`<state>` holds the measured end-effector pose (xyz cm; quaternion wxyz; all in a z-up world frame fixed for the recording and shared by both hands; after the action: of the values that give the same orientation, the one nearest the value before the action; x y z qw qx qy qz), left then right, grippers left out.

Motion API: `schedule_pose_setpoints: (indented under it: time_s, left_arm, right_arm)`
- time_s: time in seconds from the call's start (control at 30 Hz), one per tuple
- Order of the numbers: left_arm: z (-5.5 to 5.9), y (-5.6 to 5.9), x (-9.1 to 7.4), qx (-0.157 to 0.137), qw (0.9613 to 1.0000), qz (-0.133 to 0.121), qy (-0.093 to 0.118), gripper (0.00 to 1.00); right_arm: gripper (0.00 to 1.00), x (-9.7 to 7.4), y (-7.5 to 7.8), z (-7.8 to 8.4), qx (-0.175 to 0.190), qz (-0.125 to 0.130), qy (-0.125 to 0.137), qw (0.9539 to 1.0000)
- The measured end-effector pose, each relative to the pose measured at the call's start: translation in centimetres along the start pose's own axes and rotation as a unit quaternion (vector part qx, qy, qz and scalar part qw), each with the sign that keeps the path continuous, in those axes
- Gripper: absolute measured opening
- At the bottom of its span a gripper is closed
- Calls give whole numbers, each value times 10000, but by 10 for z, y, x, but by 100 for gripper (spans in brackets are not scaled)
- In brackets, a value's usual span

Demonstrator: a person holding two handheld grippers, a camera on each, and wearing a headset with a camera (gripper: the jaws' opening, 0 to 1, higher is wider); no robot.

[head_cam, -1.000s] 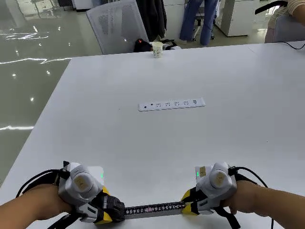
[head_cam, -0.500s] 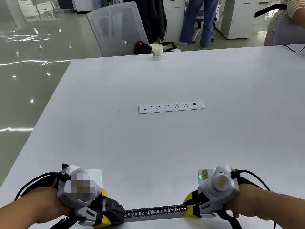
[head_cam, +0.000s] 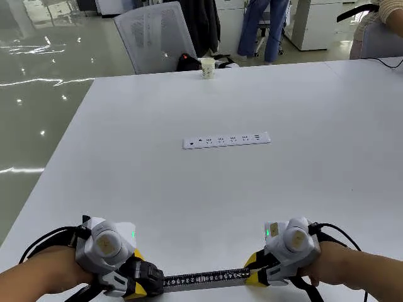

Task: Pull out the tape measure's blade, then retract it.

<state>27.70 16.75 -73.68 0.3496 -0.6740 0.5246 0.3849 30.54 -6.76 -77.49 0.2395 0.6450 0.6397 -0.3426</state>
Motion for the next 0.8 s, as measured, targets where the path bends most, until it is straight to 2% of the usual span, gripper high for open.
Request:
schedule_pose_setpoints:
  time_s: [0.8]
  left_arm:
    - [0,0,0,-9,10000,-38,-8,31]
  right_arm:
    - [10,-4,1,5,52,34,5,10000]
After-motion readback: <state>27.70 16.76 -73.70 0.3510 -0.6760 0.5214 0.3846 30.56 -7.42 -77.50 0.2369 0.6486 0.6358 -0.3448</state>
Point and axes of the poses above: the centre of the closed fingertips' face, and the gripper's own axes: x roughly forward along the fingers, y roughly to its right, z roughly out of its underside, the point moved 4 cm from there along -x, roughly backward along the fingers, and after that the axes turned 6 degrees about x, right-handed, at the moved point
